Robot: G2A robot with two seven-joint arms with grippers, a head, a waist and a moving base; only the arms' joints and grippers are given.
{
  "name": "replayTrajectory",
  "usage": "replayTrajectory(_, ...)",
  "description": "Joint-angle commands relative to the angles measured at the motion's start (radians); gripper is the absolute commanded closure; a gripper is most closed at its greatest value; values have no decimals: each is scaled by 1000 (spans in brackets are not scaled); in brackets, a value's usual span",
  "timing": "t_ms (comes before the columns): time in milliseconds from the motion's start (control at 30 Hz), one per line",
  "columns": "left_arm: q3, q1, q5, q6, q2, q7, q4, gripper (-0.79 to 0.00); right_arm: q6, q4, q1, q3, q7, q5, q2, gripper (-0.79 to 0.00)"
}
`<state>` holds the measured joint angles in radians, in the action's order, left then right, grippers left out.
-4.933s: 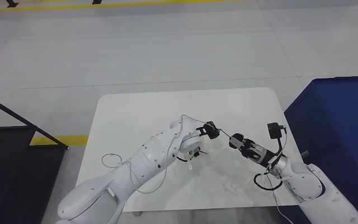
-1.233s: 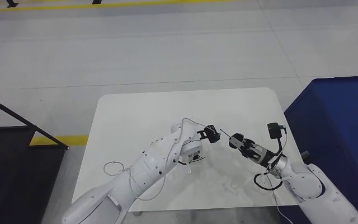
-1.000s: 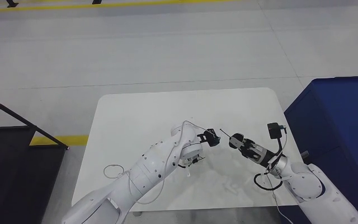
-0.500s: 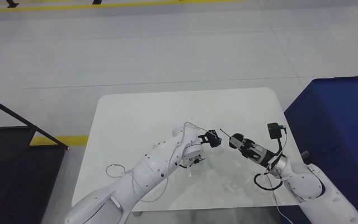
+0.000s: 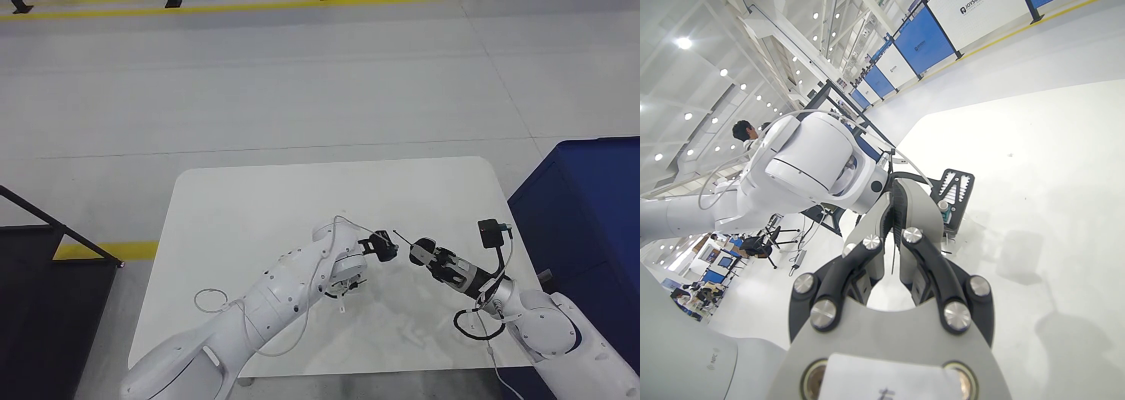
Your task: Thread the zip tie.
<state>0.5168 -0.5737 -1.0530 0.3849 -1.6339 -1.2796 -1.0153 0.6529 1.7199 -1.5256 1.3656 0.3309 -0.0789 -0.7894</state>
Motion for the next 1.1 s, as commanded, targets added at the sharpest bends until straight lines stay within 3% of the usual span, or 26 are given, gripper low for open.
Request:
replayTrajectory(0, 7, -3, -15, -5, 5, -6, -15, 0, 0, 0, 0, 0, 0, 0, 0, 0)
replayTrajectory(300, 96, -69, -89, 1, 64, -63, -191, 0, 0, 0, 0, 0, 0, 0, 0, 0)
replayTrajectory(567, 231, -234, -73, 52, 145, -103, -477, 0, 0, 0, 0, 0, 0, 0, 0, 0)
replayTrajectory(667, 281, -239, -7, 58, 158, -83, -560, 0, 0, 0, 0, 0, 0, 0, 0, 0)
replayTrajectory(800, 280, -256, 5, 29, 159, -32, -599, 0, -2, -8, -5, 4, -4, -4, -1, 0)
replayTrajectory(1067, 279, -252, -13, -8, 159, 45, -565, 0, -21, 13, -16, 24, 11, 8, -6, 0)
